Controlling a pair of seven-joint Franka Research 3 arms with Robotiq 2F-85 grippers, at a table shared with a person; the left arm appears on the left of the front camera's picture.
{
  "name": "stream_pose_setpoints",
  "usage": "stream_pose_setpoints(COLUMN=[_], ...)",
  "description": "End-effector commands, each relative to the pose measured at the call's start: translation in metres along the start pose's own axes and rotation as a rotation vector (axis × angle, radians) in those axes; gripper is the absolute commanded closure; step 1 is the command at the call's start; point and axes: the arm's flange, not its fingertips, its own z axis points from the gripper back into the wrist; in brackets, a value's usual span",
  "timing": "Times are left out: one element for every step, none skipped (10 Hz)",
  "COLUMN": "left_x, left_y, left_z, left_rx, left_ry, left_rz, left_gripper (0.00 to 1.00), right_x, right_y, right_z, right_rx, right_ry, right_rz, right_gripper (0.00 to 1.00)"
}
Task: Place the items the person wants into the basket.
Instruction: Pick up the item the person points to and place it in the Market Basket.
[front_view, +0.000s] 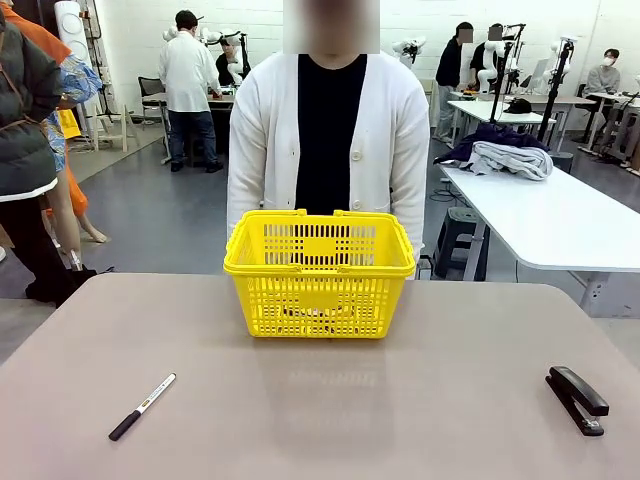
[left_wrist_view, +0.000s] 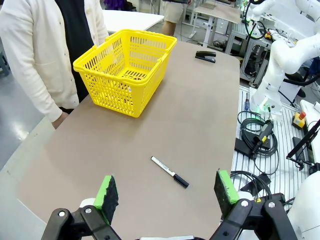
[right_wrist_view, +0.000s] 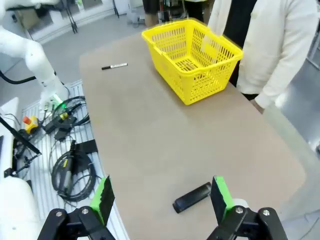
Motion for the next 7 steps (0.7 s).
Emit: stream_pose_setpoints(left_x=[-0.001,-0.001,-0.001,-0.001,-0.001,-0.001,-0.001], left_y=[0.0,0.0,0.0,0.0,0.0,0.0,0.0], left_z=[0.001,0.001,0.001,0.001,0.001,0.001,0.001], left_rx=[0.001,0.001,0.001,0.001,0.001,0.001,0.001], left_ry=[-0.021,-0.021,-0.021,-0.021,-0.021,-0.021,-0.021], left_rz=[-0.025,-0.025,-0.025,-0.025,-0.025,-0.025,-0.025], left_gripper=[0.0,0.0,0.0,0.0,0.0,0.0,0.0], right_x=[-0.016,-0.022,-0.028,-0.033,-0.038,-0.042,-0.034], right_y=[-0.025,-0.032,-0.037,-0.044,-0.051,-0.061,-0.037], right_z=[0.009,0.018,0.03,0.039,0.047,0.05,0.033], right_rx=[0.056,0.074,0.098,0.121,0.153,0.166,0.112], right_ry=[-0.059,-0.074,-0.079,-0.087,-0.092,-0.074,-0.076], right_rz=[0.039,0.044,0.065,0.068,0.081,0.092,0.062], right_gripper=[0.0,0.0,0.0,0.0,0.0,0.0,0.0])
